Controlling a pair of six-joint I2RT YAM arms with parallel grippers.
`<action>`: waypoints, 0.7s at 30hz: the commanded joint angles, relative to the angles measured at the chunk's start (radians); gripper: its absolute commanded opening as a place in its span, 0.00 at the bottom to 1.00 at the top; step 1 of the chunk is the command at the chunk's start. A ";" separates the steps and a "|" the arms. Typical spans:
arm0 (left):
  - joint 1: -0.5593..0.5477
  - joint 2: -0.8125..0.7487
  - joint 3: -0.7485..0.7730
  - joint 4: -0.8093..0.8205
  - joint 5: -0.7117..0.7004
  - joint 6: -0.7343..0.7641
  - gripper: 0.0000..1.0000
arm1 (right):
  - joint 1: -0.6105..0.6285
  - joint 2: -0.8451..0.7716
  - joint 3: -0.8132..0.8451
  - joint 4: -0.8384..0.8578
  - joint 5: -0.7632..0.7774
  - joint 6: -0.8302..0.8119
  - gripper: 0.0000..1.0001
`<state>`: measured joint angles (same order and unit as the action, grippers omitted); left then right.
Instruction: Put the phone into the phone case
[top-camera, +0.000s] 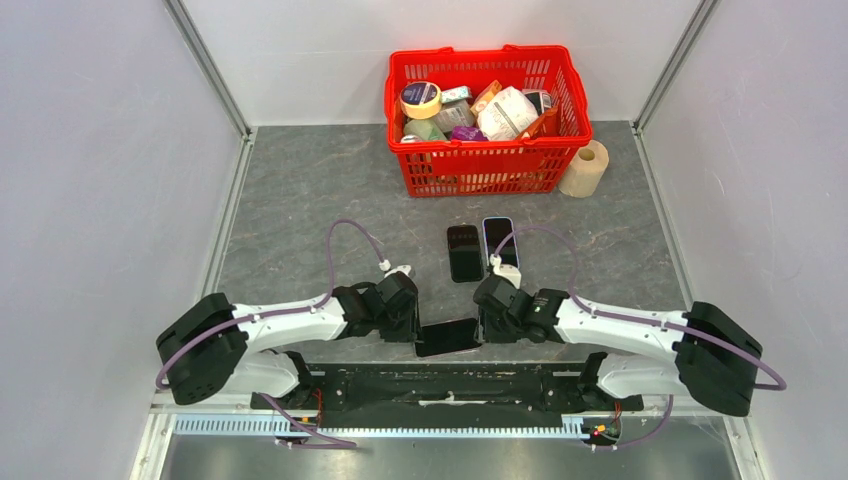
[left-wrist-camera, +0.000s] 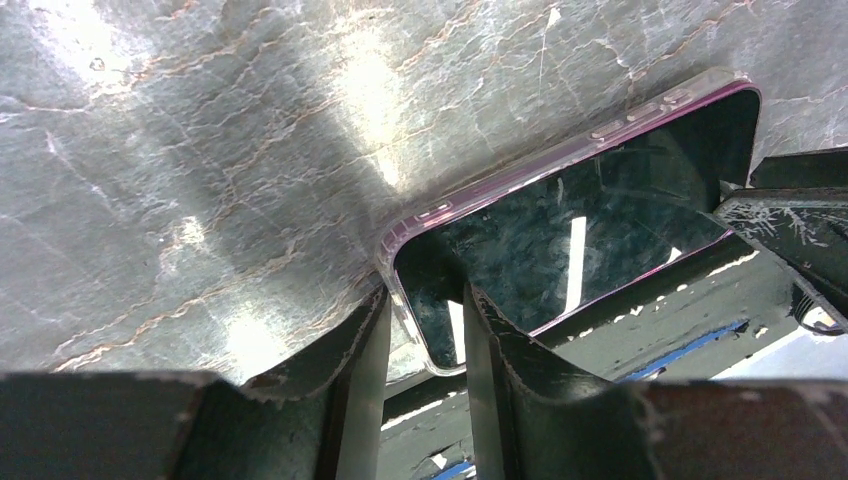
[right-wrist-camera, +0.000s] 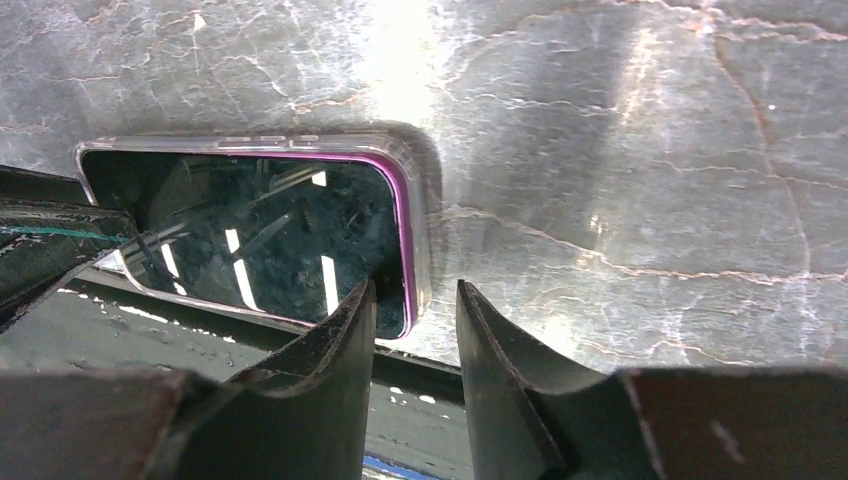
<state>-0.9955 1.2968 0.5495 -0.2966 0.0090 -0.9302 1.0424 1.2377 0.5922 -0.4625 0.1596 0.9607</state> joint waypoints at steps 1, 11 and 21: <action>-0.005 0.049 -0.022 -0.042 -0.070 -0.012 0.39 | -0.033 -0.058 -0.036 -0.041 -0.044 0.013 0.40; -0.005 0.070 -0.001 -0.041 -0.066 -0.004 0.39 | -0.039 -0.067 -0.066 0.017 -0.142 0.048 0.25; -0.004 0.079 0.007 -0.041 -0.065 0.001 0.38 | -0.039 -0.019 -0.092 0.068 -0.157 0.079 0.08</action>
<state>-0.9955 1.3308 0.5770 -0.3046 0.0090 -0.9310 0.9955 1.1755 0.5350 -0.4358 0.0395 1.0077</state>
